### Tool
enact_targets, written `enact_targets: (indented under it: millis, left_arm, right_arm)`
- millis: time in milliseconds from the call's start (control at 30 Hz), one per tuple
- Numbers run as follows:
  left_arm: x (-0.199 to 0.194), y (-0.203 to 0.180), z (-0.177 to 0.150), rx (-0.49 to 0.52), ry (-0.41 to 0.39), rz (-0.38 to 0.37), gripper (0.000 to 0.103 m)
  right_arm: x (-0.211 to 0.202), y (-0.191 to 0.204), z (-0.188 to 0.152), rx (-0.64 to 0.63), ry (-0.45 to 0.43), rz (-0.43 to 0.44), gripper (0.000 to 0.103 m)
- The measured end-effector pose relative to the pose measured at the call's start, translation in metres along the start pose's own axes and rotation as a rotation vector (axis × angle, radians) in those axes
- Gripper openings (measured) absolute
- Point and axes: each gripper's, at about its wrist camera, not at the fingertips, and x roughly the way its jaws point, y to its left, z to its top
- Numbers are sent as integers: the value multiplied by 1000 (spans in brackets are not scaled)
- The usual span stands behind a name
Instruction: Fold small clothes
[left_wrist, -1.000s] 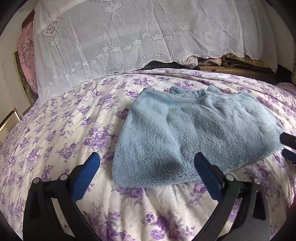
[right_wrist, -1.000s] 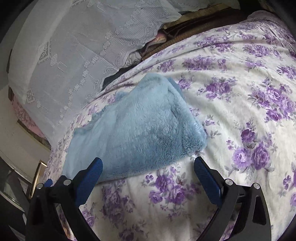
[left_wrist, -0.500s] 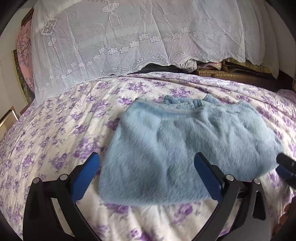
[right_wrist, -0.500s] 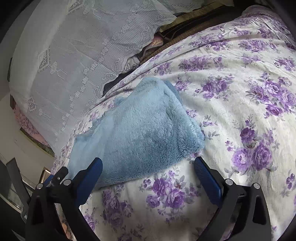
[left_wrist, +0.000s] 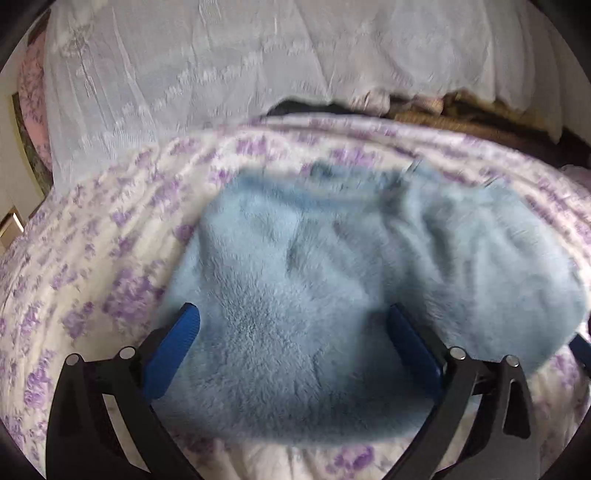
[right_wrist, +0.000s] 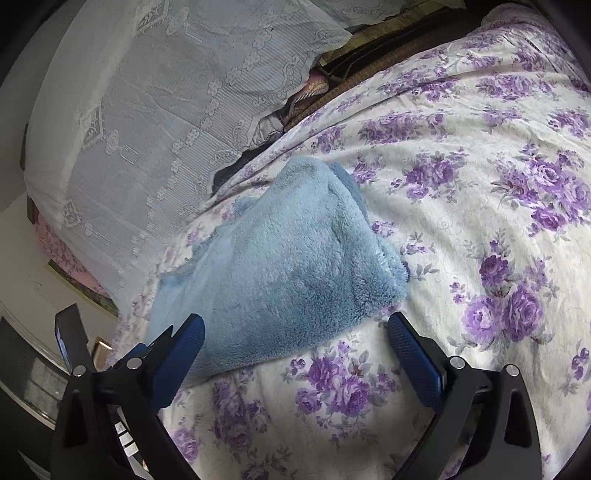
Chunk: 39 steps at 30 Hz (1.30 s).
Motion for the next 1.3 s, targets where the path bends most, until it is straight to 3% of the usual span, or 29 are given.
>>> enact_targets:
  millis: [100, 167, 233, 567, 700, 833, 900, 933, 1067, 1167, 1300]
  left_arm:
    - [-21, -1, 2, -10, -67, -70, 98]
    - [-10, -8, -1, 25, -18, -63, 98]
    - [20, -15, -11, 65, 83, -46, 99]
    - [4, -9, -11, 15, 25, -39, 99]
    - [-4, 1, 0, -35, -2, -38, 99]
    - [7, 8, 13, -108, 56, -96, 99]
    - [21, 6, 11, -114, 110, -104, 99]
    - [30, -1, 8, -73, 130, -73, 99]
    - [26, -14, 1, 8, 73, -2, 99]
    - [26, -9, 1, -16, 78, -29, 99]
    - [16, -4, -2, -21, 61, -40, 99]
  right_arm:
    - [-4, -6, 2, 44, -6, 38, 99]
    - [-4, -5, 2, 43, -3, 36, 99]
    - [-4, -3, 1, 38, 0, 32, 99]
    - [1, -4, -1, 267, 68, 162, 99]
    - [21, -4, 8, 384, 52, 67, 99]
    - [41, 4, 19, 427, -12, -34, 99]
    - [48, 10, 21, 376, -65, -82, 96]
    - [50, 13, 20, 341, -89, -98, 92]
    - [55, 16, 17, 202, -129, -156, 71]
    - [52, 2, 21, 255, -143, -98, 58]
    - [49, -6, 23, 281, -146, -65, 56]
